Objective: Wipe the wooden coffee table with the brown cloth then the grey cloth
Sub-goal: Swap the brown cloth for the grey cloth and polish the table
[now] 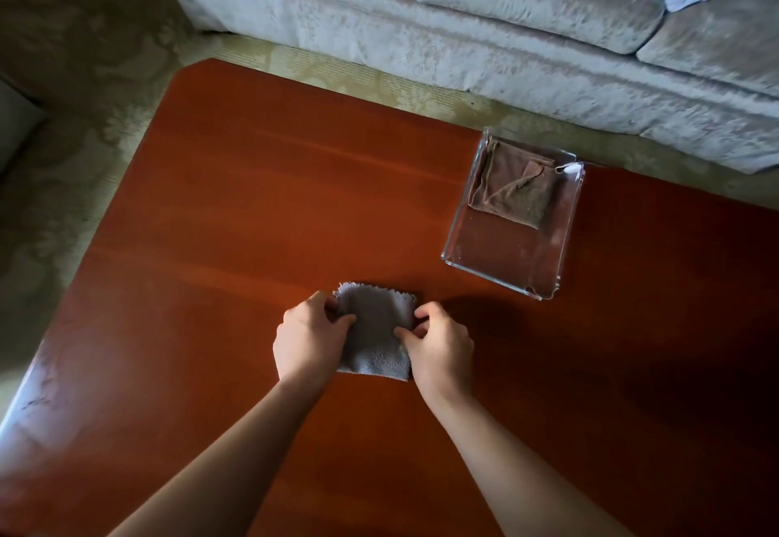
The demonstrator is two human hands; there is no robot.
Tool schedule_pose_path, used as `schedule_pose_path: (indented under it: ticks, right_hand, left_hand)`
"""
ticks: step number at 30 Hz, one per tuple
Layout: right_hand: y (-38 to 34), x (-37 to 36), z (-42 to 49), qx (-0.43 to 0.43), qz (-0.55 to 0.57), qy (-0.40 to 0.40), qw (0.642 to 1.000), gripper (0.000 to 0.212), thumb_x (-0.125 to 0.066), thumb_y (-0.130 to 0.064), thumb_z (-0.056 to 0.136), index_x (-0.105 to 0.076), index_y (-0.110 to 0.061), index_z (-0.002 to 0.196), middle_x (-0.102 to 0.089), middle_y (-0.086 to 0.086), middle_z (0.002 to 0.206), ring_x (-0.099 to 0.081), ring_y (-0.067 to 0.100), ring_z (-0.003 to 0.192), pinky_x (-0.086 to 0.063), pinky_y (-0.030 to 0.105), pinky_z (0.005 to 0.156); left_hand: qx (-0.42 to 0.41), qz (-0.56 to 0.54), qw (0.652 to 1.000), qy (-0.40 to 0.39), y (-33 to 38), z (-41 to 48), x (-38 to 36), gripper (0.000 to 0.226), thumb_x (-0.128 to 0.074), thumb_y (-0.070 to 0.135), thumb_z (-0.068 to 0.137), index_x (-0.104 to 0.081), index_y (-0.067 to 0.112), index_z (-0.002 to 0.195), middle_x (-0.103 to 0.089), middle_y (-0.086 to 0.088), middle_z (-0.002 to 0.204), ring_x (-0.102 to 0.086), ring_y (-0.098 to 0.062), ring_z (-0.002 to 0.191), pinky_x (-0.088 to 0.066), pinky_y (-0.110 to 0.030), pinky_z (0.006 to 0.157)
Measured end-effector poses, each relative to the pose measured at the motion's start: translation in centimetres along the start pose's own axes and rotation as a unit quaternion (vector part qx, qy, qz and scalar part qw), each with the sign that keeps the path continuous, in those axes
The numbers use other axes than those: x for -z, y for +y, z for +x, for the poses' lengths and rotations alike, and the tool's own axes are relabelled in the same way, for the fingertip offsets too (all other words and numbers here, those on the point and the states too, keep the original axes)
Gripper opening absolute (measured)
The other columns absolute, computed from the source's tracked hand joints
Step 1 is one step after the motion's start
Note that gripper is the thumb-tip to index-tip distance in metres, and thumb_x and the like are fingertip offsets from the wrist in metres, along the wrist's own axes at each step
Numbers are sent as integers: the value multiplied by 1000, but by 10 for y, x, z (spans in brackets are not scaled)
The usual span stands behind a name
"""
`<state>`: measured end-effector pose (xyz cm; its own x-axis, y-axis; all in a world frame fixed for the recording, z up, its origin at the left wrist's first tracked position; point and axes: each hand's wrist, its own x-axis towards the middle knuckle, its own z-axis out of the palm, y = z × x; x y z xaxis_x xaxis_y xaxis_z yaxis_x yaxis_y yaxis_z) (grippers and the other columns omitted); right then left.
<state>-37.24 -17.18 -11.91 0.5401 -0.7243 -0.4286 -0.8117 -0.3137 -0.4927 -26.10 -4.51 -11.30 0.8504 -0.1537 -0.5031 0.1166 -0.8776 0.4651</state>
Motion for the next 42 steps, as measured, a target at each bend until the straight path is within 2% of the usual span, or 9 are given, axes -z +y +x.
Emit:
schedule_pose_path:
  ticks: [9, 12, 15, 19, 23, 25, 29, 38, 42]
  right_hand:
    - [39, 25, -6, 0, -13, 7, 1000, 33, -85, -35, 86, -69, -21, 111, -74, -6, 93, -72, 23, 90, -57, 40, 79]
    - [44, 37, -7, 2, -7, -5, 1000, 36, -85, -44, 83, -70, -24, 109, -72, -9, 86, -72, 20, 85, -56, 39, 74]
    - [45, 63, 3, 32, 0, 100, 994, 32, -85, -48, 82, -75, -21, 97, -73, -6, 76, -71, 23, 74, -49, 35, 64]
    - [60, 120, 54, 12, 46, 244, 969, 23, -84, -29, 87, -76, -11, 99, -73, 12, 92, -68, 35, 86, -49, 39, 76]
    - [78, 146, 103, -100, 41, 191, 976, 48, -80, -35, 91, -68, -10, 129, -66, 12, 122, -64, 31, 111, -55, 45, 92]
    - [81, 150, 114, -124, 74, 150, 978, 50, -80, -34, 91, -67, -11, 134, -72, 7, 118, -69, 26, 105, -59, 46, 91]
    - [84, 152, 130, -142, 108, 68, 982, 36, -81, -26, 90, -73, -11, 122, -76, 5, 96, -73, 24, 82, -64, 44, 80]
    - [50, 124, 129, -90, 118, 44, 988, 30, -79, -26, 92, -72, -12, 118, -75, 3, 102, -73, 24, 91, -64, 49, 84]
    - [-13, 78, 127, -45, 128, 17, 991, 21, -82, -30, 85, -75, -15, 99, -76, 0, 89, -73, 24, 84, -63, 47, 80]
  left_hand:
    - [-39, 39, 998, -34, 14, -25, -28, 32, -82, 41, 81, -58, 20, 86, -69, 2, 84, -67, -32, 85, -56, -38, 71]
    - [-83, 56, 995, 2, 19, -26, -27, 38, -83, 51, 79, -60, 24, 90, -63, 2, 92, -63, -29, 91, -55, -41, 73]
    - [-182, 77, 978, 70, 36, -22, -30, 44, -76, 57, 84, -64, 18, 103, -58, -1, 99, -59, -31, 97, -53, -46, 79]
    - [-203, 11, 979, 7, 91, -6, -36, 39, -68, 54, 94, -69, 23, 119, -62, 1, 111, -65, -28, 103, -54, -41, 82]
    - [-167, -29, 984, -51, 148, 19, -51, 48, -68, 51, 94, -67, 25, 134, -70, -2, 123, -65, -29, 116, -52, -39, 96]
    - [-149, -9, 986, -78, 161, 26, -60, 41, -70, 42, 93, -70, 27, 131, -74, -4, 119, -67, -31, 114, -53, -37, 95]
    - [-135, 32, 988, -61, 160, 32, -71, 22, -67, 26, 93, -76, 24, 113, -75, -11, 108, -69, -39, 104, -53, -38, 85]
    - [-156, 15, 988, -13, 121, 55, -33, 15, -68, 27, 88, -77, 16, 94, -76, -7, 90, -70, -35, 90, -58, -39, 79]
    - [-130, 34, 990, 46, 77, 81, 26, 16, -71, 26, 89, -80, 18, 99, -77, -12, 97, -70, -37, 97, -58, -41, 83]
